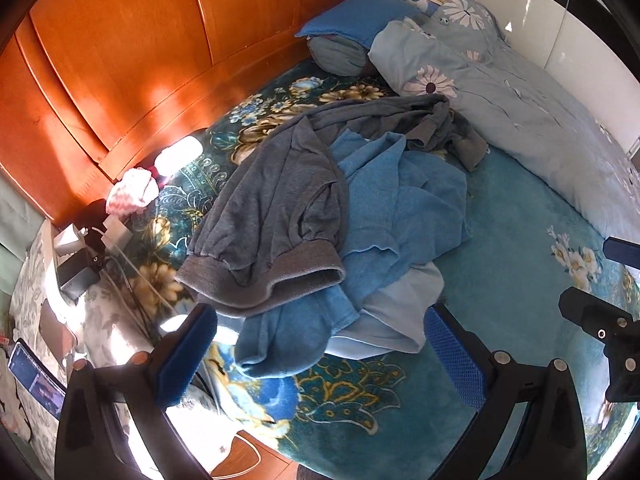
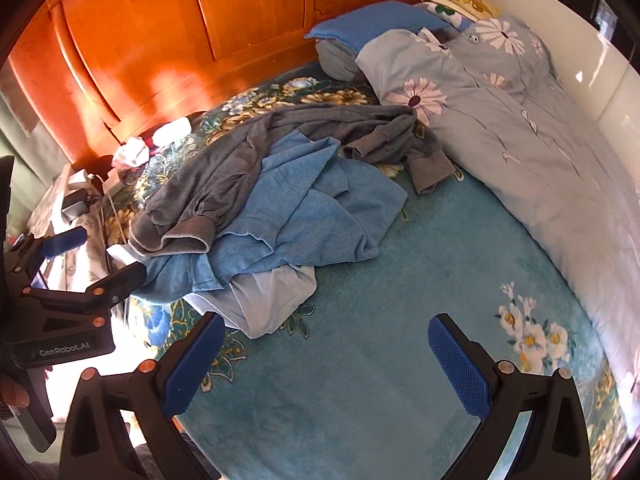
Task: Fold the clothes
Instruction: 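Lower the right gripper onto the grey sweatshirt cuff and close it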
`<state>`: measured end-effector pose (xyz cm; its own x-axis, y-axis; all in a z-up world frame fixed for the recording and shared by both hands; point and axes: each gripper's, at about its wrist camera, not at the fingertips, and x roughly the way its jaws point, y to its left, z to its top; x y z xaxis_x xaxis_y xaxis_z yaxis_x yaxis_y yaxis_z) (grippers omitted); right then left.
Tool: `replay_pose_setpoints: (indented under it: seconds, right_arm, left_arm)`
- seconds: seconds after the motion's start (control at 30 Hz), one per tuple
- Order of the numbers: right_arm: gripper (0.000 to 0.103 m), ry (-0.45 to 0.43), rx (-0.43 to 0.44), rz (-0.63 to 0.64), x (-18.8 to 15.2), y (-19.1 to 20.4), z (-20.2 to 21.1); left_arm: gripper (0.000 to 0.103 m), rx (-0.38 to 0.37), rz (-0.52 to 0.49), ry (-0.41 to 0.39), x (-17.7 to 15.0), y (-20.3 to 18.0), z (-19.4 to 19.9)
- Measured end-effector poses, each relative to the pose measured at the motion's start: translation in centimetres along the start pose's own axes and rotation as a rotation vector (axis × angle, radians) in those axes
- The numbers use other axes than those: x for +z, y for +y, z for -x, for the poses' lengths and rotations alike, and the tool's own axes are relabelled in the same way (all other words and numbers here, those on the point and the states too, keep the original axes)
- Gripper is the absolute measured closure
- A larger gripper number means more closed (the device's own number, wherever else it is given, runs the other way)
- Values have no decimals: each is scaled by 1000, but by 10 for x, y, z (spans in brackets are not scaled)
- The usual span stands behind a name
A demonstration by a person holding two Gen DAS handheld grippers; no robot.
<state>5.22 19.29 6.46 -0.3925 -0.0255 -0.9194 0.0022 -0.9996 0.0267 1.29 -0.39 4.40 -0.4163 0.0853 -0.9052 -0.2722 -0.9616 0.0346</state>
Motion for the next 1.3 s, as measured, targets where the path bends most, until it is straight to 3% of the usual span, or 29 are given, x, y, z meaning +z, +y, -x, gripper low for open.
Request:
replay_pose_setpoints:
  seconds: [0.27,0.4,0.9,1.0,1.13,1.3]
  right_arm:
    - [0,37,-1,-7,14,25,-21]
    - [0,48,24,-41,21,33,-33]
    - [2,196,165,-12,70,96,-131]
    - [16,233,163,-15,70,98,-150]
    - [20,286,172,-20,70,102,-173]
    - [38,346,170,39,68,118,-196]
  left_arm:
    - [0,-24,-43,4,10,30,-17]
    - [0,-85,-20,8,20,49,-24]
    - [1,-17,35,38,42,114,-63]
    - [1,-14,52,42,46,126,-68]
    - [1,-32,79,52,50,138,-74]
    - [1,-61,128,74,52,147,-79]
